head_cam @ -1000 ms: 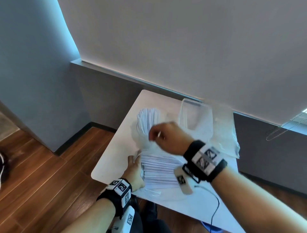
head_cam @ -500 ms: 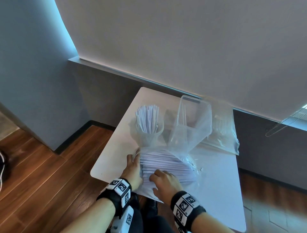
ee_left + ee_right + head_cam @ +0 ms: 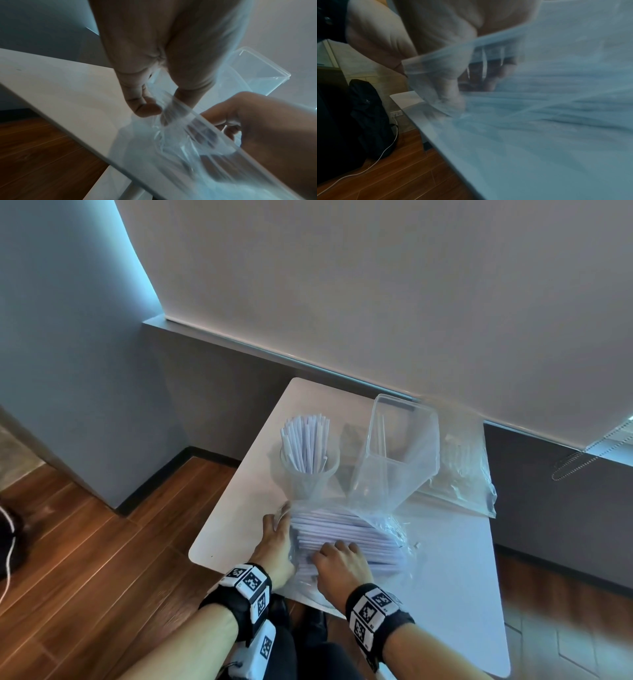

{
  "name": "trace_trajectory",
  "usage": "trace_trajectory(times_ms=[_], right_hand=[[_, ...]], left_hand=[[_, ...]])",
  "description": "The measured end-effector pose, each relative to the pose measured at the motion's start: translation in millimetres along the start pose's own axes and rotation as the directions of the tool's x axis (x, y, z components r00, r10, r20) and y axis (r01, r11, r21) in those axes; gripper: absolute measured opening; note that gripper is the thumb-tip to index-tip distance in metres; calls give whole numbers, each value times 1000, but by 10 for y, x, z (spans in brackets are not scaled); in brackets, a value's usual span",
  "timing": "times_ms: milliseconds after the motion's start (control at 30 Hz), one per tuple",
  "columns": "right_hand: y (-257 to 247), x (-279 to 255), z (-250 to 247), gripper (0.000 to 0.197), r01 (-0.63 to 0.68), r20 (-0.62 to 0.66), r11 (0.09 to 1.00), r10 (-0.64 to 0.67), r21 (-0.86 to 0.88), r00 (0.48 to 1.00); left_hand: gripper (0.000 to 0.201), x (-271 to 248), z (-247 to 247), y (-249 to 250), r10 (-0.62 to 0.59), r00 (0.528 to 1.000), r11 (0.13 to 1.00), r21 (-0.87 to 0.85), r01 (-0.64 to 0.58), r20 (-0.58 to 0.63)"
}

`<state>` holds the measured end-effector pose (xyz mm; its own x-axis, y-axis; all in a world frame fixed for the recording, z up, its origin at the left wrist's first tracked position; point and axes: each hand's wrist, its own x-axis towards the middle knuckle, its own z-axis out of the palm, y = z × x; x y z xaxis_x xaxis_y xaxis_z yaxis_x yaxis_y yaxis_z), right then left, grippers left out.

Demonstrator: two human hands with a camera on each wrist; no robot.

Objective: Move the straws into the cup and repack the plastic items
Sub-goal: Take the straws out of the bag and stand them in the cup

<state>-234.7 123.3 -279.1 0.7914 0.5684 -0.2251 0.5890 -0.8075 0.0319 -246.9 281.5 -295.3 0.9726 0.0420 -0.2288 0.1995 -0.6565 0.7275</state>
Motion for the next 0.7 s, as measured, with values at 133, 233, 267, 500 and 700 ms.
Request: trace_trajectory(times_ms=[133,233,267,500,700], right_hand=[[-34,19,-63,21,-11,34,1000,11,-20,999],[-56,19,-56,24,15,15,999,-14,-45,1000],[-61,14,-58,25,16,8,999,-15,-51,1000],[-58,12,-51,23,-2,43,999,4,-41,999],[-84,-7,-91,16,-25,90,999,28,-39,996]], left_hand=[[121,25,8,2,-9,1000,1000,4,9,-1],[120,21,18,-17,-13,1000,1000,5,13,0],[120,18,19,-24,-15,1000,1000,1,15,0],[119,14,25,-47,-10,1000,1000,2,10,2],[117,11,15,-15,-24,1000,1000,5,24,12]])
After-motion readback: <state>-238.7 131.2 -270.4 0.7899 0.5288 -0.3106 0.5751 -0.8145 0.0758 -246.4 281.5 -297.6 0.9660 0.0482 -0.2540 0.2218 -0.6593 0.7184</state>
